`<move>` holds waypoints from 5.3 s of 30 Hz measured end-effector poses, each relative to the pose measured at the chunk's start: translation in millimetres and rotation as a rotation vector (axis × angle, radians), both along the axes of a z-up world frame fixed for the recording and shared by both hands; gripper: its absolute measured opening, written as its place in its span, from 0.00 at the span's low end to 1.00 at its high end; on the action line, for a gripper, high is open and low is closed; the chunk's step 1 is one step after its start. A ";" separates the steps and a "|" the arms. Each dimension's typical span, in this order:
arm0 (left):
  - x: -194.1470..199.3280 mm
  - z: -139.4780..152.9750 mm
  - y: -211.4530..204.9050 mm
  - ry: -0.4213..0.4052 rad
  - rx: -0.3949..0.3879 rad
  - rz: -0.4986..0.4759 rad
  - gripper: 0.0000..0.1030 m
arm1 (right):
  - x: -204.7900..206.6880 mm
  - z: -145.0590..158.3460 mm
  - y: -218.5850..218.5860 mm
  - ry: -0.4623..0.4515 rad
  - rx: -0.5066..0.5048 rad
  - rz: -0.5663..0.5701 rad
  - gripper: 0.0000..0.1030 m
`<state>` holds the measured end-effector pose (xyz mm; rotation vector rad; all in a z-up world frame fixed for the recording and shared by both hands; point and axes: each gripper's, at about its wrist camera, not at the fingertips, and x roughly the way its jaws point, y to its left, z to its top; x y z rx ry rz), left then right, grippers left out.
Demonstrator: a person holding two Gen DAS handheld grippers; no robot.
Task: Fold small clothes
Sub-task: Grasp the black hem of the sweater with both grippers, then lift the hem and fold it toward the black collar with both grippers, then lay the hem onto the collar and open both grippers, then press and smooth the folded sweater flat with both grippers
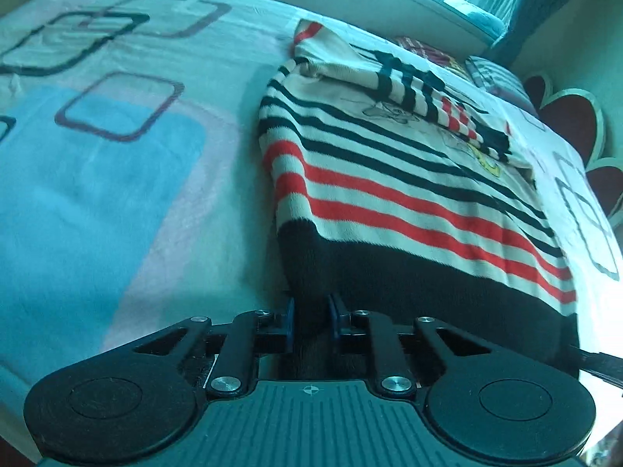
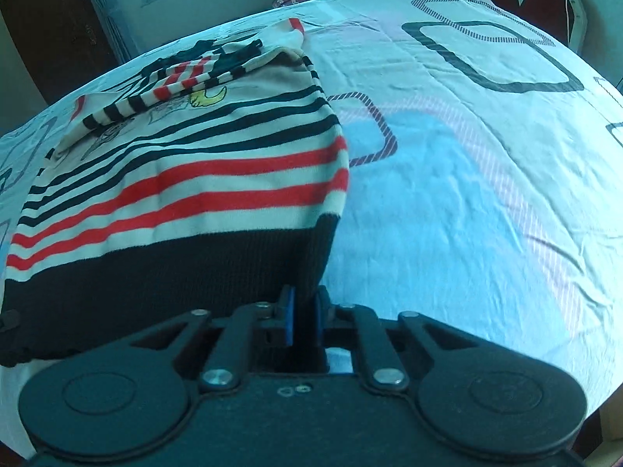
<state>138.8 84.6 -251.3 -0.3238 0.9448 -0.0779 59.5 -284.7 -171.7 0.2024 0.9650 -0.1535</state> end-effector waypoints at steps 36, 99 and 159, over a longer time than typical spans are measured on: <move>339.0 66.9 -42.4 -0.218 -0.023 0.120 0.10 | 341.7 40.2 -54.8 -0.239 0.253 -0.042 0.06; 400.4 11.1 -107.1 -0.211 0.343 0.017 0.01 | 430.2 -22.2 16.2 -0.196 -0.196 0.272 0.32; 234.1 27.5 -52.5 -0.082 0.149 -0.042 0.03 | 249.5 14.6 110.9 -0.152 -0.080 0.253 0.54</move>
